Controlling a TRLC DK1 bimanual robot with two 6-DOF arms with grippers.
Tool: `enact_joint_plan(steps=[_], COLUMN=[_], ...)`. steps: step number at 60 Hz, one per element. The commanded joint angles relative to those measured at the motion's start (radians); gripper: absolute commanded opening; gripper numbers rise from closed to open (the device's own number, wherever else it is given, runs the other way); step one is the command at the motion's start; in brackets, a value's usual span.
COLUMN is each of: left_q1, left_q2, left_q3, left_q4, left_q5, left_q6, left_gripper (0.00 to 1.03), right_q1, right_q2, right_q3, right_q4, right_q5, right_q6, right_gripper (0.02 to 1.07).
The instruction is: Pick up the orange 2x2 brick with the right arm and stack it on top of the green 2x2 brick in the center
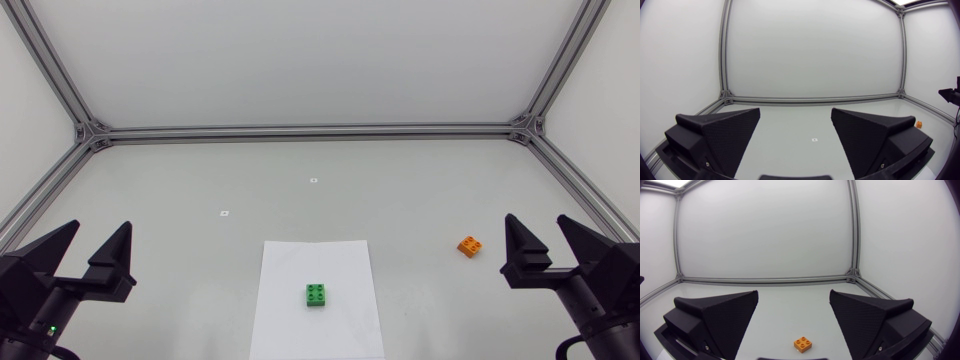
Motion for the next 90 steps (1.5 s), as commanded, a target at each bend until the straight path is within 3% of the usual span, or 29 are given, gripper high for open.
enact_joint_plan(steps=[1, 20, 41, 47, 58, 71, 78, 90], left_q1=[-0.008, -0.008, -0.008, -0.008, -0.008, -0.008, -0.008, -0.008], left_q2=[-0.003, -0.003, -0.003, -0.003, -0.003, -0.003, -0.003, -0.003], left_q3=[-0.041, -0.041, -0.041, -0.041, -0.041, -0.041, -0.041, -0.041], left_q4=[-0.011, -0.011, -0.011, -0.011, -0.011, -0.011, -0.011, -0.011], left_q5=[0.003, 0.003, 0.003, 0.003, 0.003, 0.003, 0.003, 0.003], left_q6=[0.005, 0.005, 0.005, 0.005, 0.005, 0.005, 0.007, 0.005], left_gripper=[0.99, 0.99, 0.99, 0.99, 0.99, 0.99, 0.99, 0.99], right_q1=[0.010, 0.014, 0.010, 0.005, -0.039, -0.141, -0.141, -0.150], right_q2=[-0.012, 0.074, 0.491, 0.637, 0.864, 1.025, 1.126, 1.289], right_q3=[0.044, 0.238, 0.581, 0.712, 0.866, 0.927, 0.987, 1.033], right_q4=[0.009, -0.059, -0.224, -0.378, -0.549, -0.599, -0.692, -0.776], right_q5=[-0.004, -0.004, -0.001, -0.006, -0.050, -0.207, -0.193, -0.198], right_q6=[0.021, 0.016, 0.007, -0.064, -0.146, -0.271, -0.421, -0.525], right_gripper=[1.03, 1.03, 1.02, 1.02, 1.02, 1.02, 1.02, 1.02])
